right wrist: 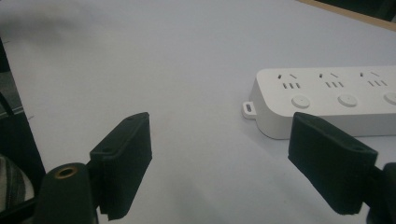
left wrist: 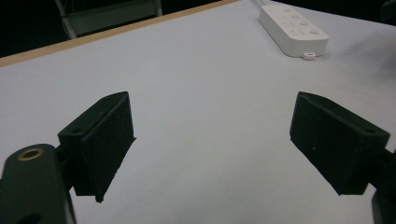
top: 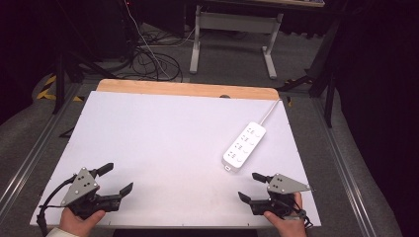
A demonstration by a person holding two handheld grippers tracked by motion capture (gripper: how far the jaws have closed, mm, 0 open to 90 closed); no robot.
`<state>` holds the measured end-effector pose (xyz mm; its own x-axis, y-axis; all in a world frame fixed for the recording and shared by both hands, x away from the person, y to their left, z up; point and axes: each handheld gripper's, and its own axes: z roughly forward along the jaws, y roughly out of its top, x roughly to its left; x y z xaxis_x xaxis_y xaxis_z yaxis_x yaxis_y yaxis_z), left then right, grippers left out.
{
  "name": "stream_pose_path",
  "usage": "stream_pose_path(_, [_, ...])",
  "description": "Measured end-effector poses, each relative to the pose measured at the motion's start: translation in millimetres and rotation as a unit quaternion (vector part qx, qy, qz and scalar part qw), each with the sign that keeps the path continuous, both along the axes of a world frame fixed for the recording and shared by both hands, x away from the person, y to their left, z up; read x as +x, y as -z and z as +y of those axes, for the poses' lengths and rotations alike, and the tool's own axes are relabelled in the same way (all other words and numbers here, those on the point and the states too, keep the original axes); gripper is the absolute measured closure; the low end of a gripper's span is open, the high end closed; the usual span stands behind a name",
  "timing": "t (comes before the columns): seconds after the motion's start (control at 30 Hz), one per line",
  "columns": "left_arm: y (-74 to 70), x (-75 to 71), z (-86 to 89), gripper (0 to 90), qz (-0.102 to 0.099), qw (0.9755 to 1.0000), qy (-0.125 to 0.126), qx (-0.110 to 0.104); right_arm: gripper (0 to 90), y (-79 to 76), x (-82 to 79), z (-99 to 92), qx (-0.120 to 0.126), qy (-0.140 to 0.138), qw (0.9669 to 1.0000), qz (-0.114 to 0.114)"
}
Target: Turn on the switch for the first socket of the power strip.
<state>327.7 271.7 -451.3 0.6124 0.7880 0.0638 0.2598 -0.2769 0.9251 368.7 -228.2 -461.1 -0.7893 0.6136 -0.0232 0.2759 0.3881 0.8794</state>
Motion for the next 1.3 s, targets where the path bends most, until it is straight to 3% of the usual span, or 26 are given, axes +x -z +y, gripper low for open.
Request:
stream_pose_path(0.27, [-1.0, -3.7, -3.8, 14.5, -0.026, 0.9995, 0.004, 0.018, 22.3, -2.2, -0.8, 0.7, -0.003, -0.002, 1.0000, -0.006])
stream_pose_path(0.6, [-2.1, -4.5, -2.8, 14.6, -0.025, 0.9995, 0.002, 0.018, 22.5, -3.0, -1.1, 2.7, -0.019, 0.000, 0.9997, -0.013])
stream_pose_path(0.67, [-2.1, -4.8, -3.1, 14.9, -0.022, 0.9996, 0.002, 0.020, 29.9, -1.8, -0.9, 3.4, -0.028, 0.011, 0.9995, -0.011])
stream_pose_path(0.77, [-1.9, -5.0, -3.3, 14.9, -0.023, 0.9996, -0.002, 0.018, 33.3, 0.2, -1.2, 4.5, -0.039, 0.015, 0.9991, -0.010])
stream_pose_path(1.03, [-2.0, -5.3, -3.5, 14.9, -0.024, 0.9995, -0.002, 0.020, 35.4, -10.9, -1.1, 4.9, -0.032, 0.012, 0.9993, -0.015])
stream_pose_path(1.1, [-2.0, -5.3, -3.5, 14.9, -0.024, 0.9995, -0.003, 0.019, 35.8, -15.9, 2.9, 4.0, -0.039, 0.009, 0.9992, -0.005])
stream_pose_path(1.3, [-1.7, -5.1, -3.5, 14.9, -0.023, 0.9995, -0.003, 0.020, 35.8, -25.5, 7.9, 3.3, -0.044, 0.005, 0.9990, -0.005])
